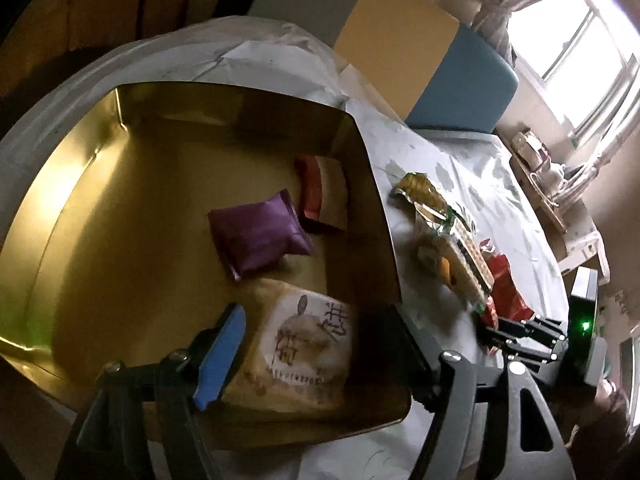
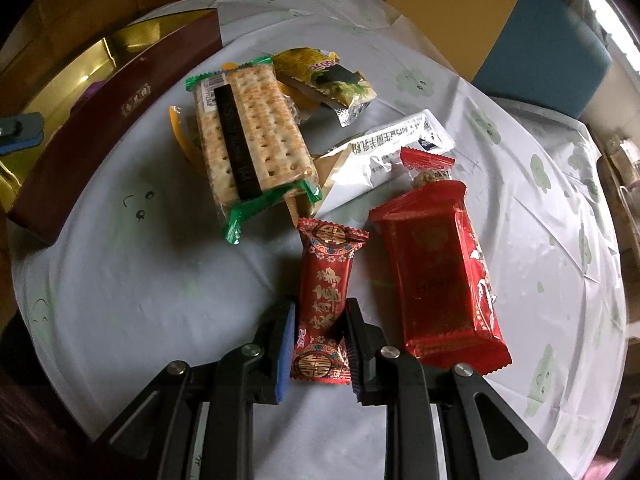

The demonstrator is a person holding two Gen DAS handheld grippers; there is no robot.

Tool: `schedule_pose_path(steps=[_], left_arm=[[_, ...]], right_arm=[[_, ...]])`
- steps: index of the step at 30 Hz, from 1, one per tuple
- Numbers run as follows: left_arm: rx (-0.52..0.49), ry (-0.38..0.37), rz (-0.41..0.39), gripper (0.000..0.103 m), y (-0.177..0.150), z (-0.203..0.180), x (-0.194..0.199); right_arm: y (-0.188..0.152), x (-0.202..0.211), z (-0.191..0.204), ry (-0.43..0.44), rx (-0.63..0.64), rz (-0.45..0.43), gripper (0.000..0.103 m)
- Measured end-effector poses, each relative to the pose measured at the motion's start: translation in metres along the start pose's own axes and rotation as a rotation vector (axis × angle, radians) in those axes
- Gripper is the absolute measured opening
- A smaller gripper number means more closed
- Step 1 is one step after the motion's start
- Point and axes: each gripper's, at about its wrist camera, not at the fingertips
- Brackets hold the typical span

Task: Organize snacks
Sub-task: 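Carry the pastry packet into the gold tray and open the left gripper, then carry the red candy bar into the gold tray and open the right gripper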

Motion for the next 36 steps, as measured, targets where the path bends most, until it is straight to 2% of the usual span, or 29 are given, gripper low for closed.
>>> schedule_pose_path(steps=[5,13,23,26,30,36], left_arm=[[-0.065,0.097,-0.03,0.072,-0.01,-0.004,0.004],[-0.14,0.183,-0.119,0.072,-0.017,-0.012,0.022],[-0.145,0.183,-0.166,0.073,-0.017,-0.002,0.036],[-0.139,0.185,-0.173,0.073,-0.017,0.003,0.037],[-0.132,0.181,-0.177,0.073,-0.016,0.009,0.038],[-0.099,0.18,-0.181,0.073,-0.013,0.021,0.041]], right_arm=[[-0.001,0.002,-0.001,-0.009,0.015,-0.002,0.024],[-0.005,0.004,0.005,-0.008,0.017,0.011,0.024],[-0.019,0.016,0.014,0.029,-0.006,0.091,0.023],[-0.025,0.022,0.021,0.07,-0.034,0.078,0.023],[-0.024,0.039,0.032,0.161,-0.082,0.005,0.023],[0.009,0.066,0.05,0.26,-0.08,-0.117,0.023]])
Point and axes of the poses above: each gripper's, at about its wrist camera, not at the fingertips, and x roughly against the way its jaws point, z to its left, y to its top, and after that the axes turned 10 degrees about x, right-handed
